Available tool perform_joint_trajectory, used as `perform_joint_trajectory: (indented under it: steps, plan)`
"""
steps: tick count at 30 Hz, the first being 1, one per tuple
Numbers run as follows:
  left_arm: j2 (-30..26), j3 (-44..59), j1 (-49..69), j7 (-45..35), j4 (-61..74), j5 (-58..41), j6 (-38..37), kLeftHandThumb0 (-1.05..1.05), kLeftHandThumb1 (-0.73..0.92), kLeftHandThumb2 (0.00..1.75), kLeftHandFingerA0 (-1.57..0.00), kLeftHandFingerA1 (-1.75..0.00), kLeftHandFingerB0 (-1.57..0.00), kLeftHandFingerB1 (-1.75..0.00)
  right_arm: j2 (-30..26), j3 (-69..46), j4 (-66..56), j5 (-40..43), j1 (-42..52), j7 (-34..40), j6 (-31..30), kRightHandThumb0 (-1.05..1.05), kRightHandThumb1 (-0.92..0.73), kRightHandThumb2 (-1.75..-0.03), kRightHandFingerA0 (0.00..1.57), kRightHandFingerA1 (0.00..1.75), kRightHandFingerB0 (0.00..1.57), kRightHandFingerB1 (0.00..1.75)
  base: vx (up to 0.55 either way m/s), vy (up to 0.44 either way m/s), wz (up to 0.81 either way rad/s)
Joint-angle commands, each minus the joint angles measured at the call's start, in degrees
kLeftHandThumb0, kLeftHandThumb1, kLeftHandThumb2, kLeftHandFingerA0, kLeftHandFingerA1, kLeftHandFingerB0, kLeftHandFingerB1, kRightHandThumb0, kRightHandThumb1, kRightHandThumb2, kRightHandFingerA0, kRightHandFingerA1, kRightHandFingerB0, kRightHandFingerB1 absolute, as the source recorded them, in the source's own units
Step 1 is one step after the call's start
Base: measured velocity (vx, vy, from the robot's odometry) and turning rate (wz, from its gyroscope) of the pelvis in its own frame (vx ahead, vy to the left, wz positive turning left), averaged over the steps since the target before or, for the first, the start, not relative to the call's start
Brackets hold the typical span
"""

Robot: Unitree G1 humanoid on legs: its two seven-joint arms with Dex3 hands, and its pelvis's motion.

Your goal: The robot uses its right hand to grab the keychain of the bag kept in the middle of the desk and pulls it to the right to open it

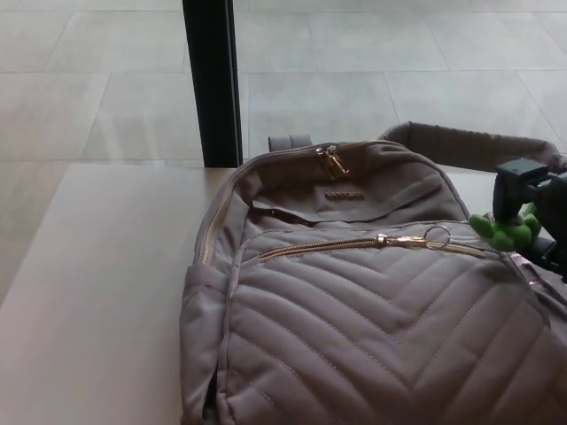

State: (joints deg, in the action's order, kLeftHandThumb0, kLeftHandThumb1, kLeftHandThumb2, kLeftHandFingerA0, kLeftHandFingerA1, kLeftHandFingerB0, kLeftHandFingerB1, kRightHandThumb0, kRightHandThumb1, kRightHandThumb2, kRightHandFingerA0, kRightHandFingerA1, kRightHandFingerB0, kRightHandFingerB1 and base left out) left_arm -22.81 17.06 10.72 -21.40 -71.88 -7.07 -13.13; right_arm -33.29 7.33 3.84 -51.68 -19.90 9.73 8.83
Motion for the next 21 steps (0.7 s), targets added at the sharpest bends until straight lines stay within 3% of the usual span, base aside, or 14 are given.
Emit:
perform_joint_trajectory:
  steps: [1,2,7,8,9,10,12,14,15,17,18,19,20,21]
  plan:
    - [-0.84,0.19,-0.02,-0.25,-0.05,-0.07,-0.59,-0.8,0.92,0.79,-0.52,-0.48,-0.4,-0.39,0.81,-2.54,-0.1,2.8,0.76,1.65,-1.58,-0.19,-0.4,-1.13,0.97,1.75,0.73,1.59,0.0,0.0,0.0]
    - [-0.82,0.09,-0.04,-0.18,0.12,-0.01,-0.4,-0.83,0.91,0.82,-0.49,-0.5,-0.35,-0.4,0.34,-3.34,0.66,3.74,0.75,2.52,-0.14,-0.2,-0.4,-1.14,0.98,1.75,0.76,1.54,0.0,0.0,0.0]
    - [-1.0,0.11,0.16,-1.03,0.1,-0.08,-0.6,-0.81,0.92,0.8,-0.5,-0.47,-0.38,-0.38,-1.99,-5.03,0.54,4.87,1.3,0.15,0.6,-0.2,-0.38,-1.09,0.95,1.75,0.68,1.63,0.0,0.0,0.0]
    - [-0.97,0.18,-0.01,-0.84,-0.13,-0.09,-0.46,-0.8,0.92,0.82,-0.48,-0.49,-0.34,-0.39,-2.68,-5.3,0.72,5.07,1.2,-0.13,0.95,-0.23,-0.29,-0.95,1.24,1.37,1.05,1.27,0.0,0.0,0.0]
    - [-0.94,0.18,-0.18,-0.84,-0.28,-0.08,-0.28,-0.8,0.92,0.82,-0.48,-0.49,-0.34,-0.39,-3.08,-5.29,1.1,5.06,0.91,0.0,1.29,-0.23,-0.29,-0.95,1.24,1.37,1.05,1.27,0.0,0.0,0.0]
    - [-0.9,0.32,-0.37,-0.69,-0.56,-0.17,-0.17,-0.79,0.92,0.82,-0.48,-0.49,-0.35,-0.4,-3.88,-5.28,1.21,4.47,0.93,-0.08,1.2,-0.17,-0.33,-0.81,0.95,1.75,0.79,1.54,0.0,0.0,0.0]
    - [-0.96,-0.01,-0.11,-0.63,-0.35,0.27,-0.89,-0.81,0.92,0.82,-0.48,-0.5,-0.34,-0.4,-6.02,-6.14,1.32,4.46,1.9,0.03,1.68,-0.18,-0.31,-1.04,0.97,1.75,0.78,1.56,0.0,0.0,0.0]
    - [-0.97,-0.09,-0.08,-0.51,-0.32,0.37,-1.02,-0.81,0.92,0.82,-0.48,-0.5,-0.34,-0.4,-6.26,-6.07,1.4,4.57,1.95,0.25,1.78,-0.18,-0.31,-1.04,0.97,1.75,0.78,1.56,0.0,0.0,0.0]
    - [-0.98,0.07,-0.07,-0.84,-0.23,0.09,-0.63,-0.79,0.92,0.8,-0.5,-0.47,-0.39,-0.38,-7.31,-6.89,1.62,5.54,2.55,-0.14,2.49,-0.21,-0.42,-1.09,0.96,1.75,0.74,1.59,0.0,0.0,0.0]
    - [-1.21,0.76,-0.29,-1.9,0.2,-0.83,0.24,-0.86,0.83,0.91,-0.46,-0.54,-0.34,-0.44,-9.24,-8.61,2.86,7.88,3.11,-0.7,4.08,-0.23,-0.43,-1.13,0.95,1.75,0.74,1.58,0.0,0.0,0.0]
    - [-1.26,0.8,-0.42,-1.93,-0.05,-0.73,0.36,-0.78,0.92,0.78,-0.47,-0.5,-0.37,-0.41,-9.76,-9.2,3.11,7.94,3.46,-0.27,4.02,-0.22,-0.41,-1.14,0.94,1.75,0.72,1.6,0.0,0.0,0.0]
    - [-1.02,0.67,-0.12,-1.39,0.06,-0.46,-0.04,-0.85,0.85,0.9,-0.47,-0.53,-0.34,-0.43,-10.35,-9.23,3.63,7.33,3.16,-0.36,3.46,-0.2,-0.4,-1.07,0.92,1.75,0.71,1.6,0.0,0.0,0.0]
    - [-0.98,0.44,-0.05,-0.78,0.21,-0.12,-0.17,-0.79,0.92,0.81,-0.49,-0.49,-0.36,-0.4,-10.69,-9.39,3.93,7.23,3.2,-0.25,3.53,-0.19,-0.38,-1.05,0.91,1.75,0.7,1.6,0.0,0.0,0.0]
    - [-0.98,0.26,-0.07,-0.48,0.35,0.08,-0.07,-0.85,0.85,0.91,-0.46,-0.53,-0.35,-0.44,-11.29,-9.99,4.2,7.32,3.66,-0.32,3.28,-0.23,-0.38,-1.05,0.9,1.75,0.69,1.6,0.0,0.0,0.0]
